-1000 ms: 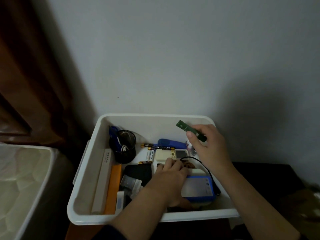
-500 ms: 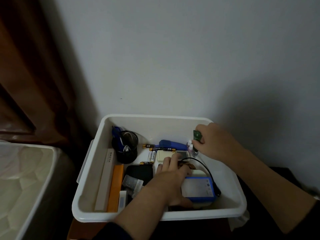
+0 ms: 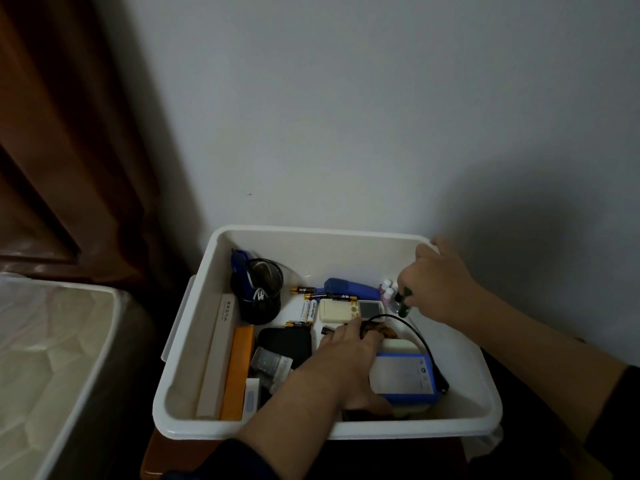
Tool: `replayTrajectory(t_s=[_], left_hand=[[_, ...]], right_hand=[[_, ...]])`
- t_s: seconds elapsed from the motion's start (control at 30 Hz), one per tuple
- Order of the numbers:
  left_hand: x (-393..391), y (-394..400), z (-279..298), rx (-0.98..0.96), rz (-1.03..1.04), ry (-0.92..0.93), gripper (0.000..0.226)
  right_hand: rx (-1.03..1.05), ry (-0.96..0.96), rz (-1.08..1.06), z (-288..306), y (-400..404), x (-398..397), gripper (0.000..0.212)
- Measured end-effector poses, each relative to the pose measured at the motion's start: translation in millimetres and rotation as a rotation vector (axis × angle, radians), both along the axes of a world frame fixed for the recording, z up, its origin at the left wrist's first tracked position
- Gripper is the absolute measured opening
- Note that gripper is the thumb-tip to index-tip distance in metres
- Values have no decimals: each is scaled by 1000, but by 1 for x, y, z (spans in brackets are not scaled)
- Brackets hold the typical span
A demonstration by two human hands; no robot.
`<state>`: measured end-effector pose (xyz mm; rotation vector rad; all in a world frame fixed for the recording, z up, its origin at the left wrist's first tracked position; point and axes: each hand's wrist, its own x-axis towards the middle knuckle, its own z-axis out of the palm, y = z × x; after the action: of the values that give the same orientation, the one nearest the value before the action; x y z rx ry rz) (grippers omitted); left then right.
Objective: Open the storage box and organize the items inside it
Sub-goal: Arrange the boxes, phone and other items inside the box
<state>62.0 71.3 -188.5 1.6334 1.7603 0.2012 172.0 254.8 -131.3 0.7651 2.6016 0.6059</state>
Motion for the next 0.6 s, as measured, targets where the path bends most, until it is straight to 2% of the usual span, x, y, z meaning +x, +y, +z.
replayTrajectory(t_s=[0.2, 0.43, 0.6], left_hand=[[0, -1, 1, -7, 2, -26, 102], [0, 0, 3, -7, 0, -24, 101], [0, 0, 5, -13, 0, -26, 101]], right_hand=[[9, -35, -24, -8, -11, -6, 23], [13, -73, -22, -9, -14, -11, 17], [19, -34, -39, -10, -14, -10, 17]])
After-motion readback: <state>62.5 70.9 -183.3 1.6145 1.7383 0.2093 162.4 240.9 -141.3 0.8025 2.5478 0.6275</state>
